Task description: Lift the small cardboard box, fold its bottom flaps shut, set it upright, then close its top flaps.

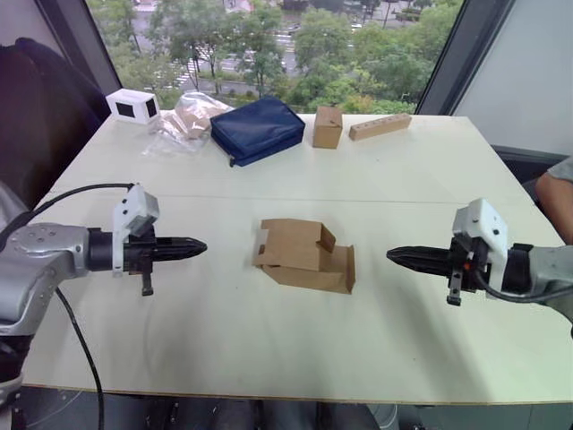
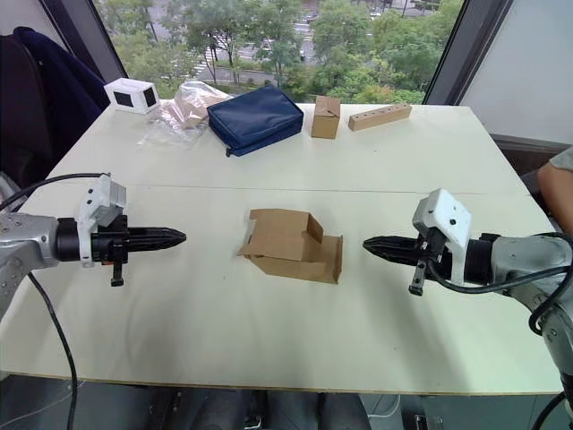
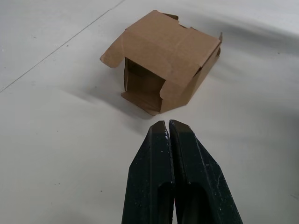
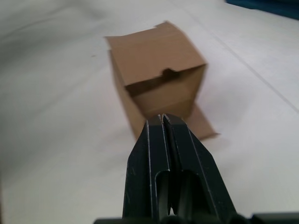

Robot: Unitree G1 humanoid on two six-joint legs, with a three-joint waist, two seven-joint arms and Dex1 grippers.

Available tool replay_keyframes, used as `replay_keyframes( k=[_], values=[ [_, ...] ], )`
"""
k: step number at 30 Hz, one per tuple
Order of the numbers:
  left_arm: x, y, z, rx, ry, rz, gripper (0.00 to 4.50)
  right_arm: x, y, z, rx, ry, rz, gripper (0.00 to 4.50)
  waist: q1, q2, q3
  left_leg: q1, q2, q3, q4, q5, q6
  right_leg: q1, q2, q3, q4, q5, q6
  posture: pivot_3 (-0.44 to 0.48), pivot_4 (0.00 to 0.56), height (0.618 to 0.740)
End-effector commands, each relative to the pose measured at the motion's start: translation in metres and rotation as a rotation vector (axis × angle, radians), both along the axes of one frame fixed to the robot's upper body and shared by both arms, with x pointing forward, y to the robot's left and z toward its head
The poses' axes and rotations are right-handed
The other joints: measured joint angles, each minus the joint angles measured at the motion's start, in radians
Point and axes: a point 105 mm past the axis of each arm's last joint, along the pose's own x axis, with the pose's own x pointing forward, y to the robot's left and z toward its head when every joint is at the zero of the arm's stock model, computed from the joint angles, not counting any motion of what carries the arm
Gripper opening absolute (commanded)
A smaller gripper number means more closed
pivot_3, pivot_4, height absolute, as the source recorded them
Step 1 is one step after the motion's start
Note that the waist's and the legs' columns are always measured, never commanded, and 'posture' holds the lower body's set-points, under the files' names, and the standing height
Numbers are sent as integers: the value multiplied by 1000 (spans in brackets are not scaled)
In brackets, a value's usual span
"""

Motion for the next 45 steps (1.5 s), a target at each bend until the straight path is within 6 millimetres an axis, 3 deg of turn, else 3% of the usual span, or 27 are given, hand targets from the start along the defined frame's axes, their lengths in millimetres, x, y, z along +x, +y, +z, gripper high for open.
replay_keyframes(
  k=[1, 15, 21, 24, 30, 33, 34, 45],
  values=[
    [0, -1, 12, -14, -28, -6, 79, -1, 4, 4, -5, -35, 9, 0, 0, 0, 0, 0, 0, 0, 0, 0, 0, 0, 0, 0, 0, 0, 0, 0, 150, 740],
    [-2, -7, 10, -42, 6, -7, 79, -2, 20, 3, 7, -52, 21, 0, 0, 0, 0, 0, 0, 0, 0, 0, 0, 0, 0, 0, 0, 0, 0, 0, 150, 740],
    [1, -16, 0, -94, 132, 18, 79, -1, 29, 1, 22, -55, 28, 0, 0, 0, 0, 0, 0, 0, 0, 0, 0, 0, 0, 0, 0, 0, 0, 0, 150, 740],
    [10, -26, -9, -191, 260, 30, 833, -1, 38, -4, 42, -56, 26, 0, 2, -1, 0, 0, 0, 0, 0, 0, 0, 0, 0, 0, 0, 0, 1, 0, 150, 740],
    [40, -36, -18, -424, 551, 75, 3150, -3, 48, -12, 63, -57, 5, 0, 1, -2, 0, 0, 0, 0, 1, 1, -1, 0, 2, 0, 1, 0, 1, 0, 150, 740],
    [47, -47, -29, -455, 664, 54, 4226, -4, 50, -14, 66, -61, -7, 0, 0, -2, 0, 0, 0, -1, 1, 1, -1, 0, 2, 0, 1, 0, 2, 0, 150, 740],
    [48, -52, -31, -461, 693, 43, 4380, -4, 50, -14, 63, -63, -12, 0, 0, -2, 0, 0, -1, -1, 1, 1, -1, 0, 2, 0, 1, 0, 2, 0, 150, 740],
    [75, -100, -49, -532, 828, -19, 4380, -9, 51, -16, 55, -76, -59, 0, 1, -3, 1, 0, -1, -1, 1, 1, -1, 0, 2, 0, 1, 0, 2, 0, 150, 740]
  ],
)
